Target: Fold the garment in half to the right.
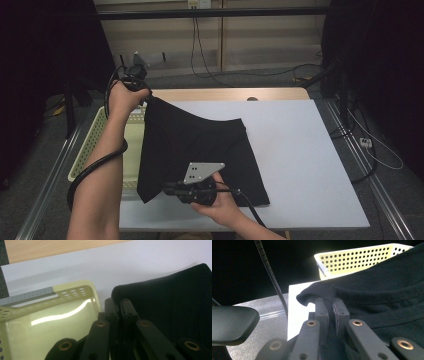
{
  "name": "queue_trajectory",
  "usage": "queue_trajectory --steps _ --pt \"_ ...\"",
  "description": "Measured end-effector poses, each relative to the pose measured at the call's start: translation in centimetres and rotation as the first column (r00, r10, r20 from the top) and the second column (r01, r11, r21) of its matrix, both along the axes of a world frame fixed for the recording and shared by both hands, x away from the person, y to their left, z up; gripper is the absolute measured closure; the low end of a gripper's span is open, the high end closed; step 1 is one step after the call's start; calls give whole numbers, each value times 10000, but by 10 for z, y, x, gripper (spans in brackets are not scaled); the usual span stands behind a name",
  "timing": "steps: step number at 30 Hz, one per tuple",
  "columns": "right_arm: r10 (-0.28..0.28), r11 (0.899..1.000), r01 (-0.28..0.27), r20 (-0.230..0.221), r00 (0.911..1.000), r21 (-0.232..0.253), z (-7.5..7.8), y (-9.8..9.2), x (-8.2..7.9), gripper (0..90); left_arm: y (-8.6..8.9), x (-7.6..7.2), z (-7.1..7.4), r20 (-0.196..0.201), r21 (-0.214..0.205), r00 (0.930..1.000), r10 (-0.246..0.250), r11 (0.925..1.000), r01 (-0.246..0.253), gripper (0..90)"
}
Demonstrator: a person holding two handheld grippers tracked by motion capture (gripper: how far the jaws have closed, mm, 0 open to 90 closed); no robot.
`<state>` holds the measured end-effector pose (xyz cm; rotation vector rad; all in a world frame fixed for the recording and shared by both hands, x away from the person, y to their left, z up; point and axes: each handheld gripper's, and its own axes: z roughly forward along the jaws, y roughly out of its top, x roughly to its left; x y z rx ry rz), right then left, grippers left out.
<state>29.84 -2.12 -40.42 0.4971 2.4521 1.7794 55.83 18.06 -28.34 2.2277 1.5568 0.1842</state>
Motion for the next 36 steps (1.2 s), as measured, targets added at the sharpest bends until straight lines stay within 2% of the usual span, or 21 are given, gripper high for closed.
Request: queue_trajectory --steps 17,36 --pt "139 9999 -140 75 9999 41 4 9 0 852 8 -1 7 11 -2 10000 55 10000 -55 862" --pt "152 9999 -152 99 9998 62 7 10 1 852 7 -2 7 42 -10 10000 33 10000 -33 862"
